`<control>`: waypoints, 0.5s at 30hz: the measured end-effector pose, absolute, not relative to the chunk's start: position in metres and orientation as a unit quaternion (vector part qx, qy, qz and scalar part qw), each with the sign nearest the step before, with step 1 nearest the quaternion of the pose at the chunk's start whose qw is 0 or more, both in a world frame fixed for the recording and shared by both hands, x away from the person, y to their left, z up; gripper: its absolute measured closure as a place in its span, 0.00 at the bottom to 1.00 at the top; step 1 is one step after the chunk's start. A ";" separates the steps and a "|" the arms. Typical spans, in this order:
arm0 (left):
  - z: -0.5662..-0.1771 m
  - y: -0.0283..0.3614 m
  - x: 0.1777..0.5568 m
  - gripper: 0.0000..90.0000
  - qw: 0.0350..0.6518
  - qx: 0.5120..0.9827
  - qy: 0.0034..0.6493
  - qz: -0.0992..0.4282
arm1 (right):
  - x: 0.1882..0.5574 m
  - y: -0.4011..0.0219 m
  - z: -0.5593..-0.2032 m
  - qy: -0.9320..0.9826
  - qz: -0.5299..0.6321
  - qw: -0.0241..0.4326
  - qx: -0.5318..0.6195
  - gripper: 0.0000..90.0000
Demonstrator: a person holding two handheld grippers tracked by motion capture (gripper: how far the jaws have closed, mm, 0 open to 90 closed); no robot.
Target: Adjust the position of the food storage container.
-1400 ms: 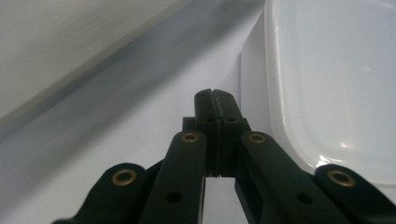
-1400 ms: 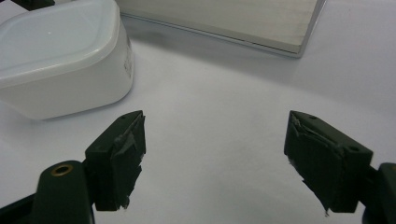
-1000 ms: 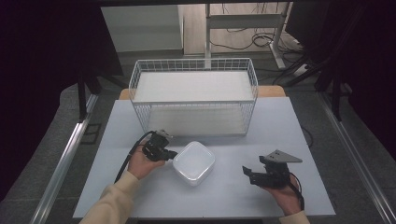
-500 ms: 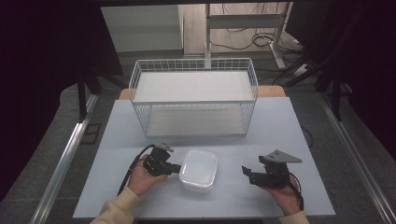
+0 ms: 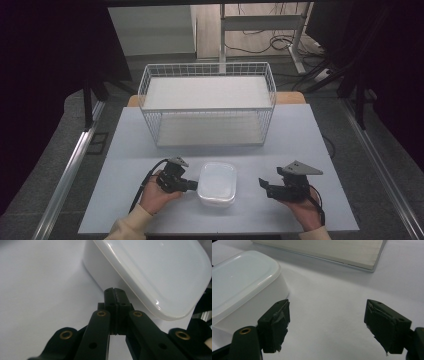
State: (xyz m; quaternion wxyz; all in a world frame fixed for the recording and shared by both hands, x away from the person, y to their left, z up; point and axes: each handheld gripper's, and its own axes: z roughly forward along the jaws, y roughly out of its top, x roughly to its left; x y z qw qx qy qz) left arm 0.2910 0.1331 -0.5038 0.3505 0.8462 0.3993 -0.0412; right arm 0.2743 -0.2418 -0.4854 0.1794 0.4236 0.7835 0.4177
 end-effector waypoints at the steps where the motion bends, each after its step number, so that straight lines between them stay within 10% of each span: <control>1: -0.504 0.133 0.291 1.00 0.350 0.846 0.399 -0.041 | 0.274 -0.242 -0.485 0.784 0.418 0.179 0.424 0.23; 5: -0.491 0.151 0.285 0.98 0.378 0.826 0.418 -0.004 | 0.273 -0.242 -0.485 0.785 0.420 0.184 0.416 0.23; 15: -0.472 0.187 0.265 0.47 0.424 0.777 0.464 0.042 | 0.272 -0.241 -0.483 0.784 0.437 0.184 0.401 0.23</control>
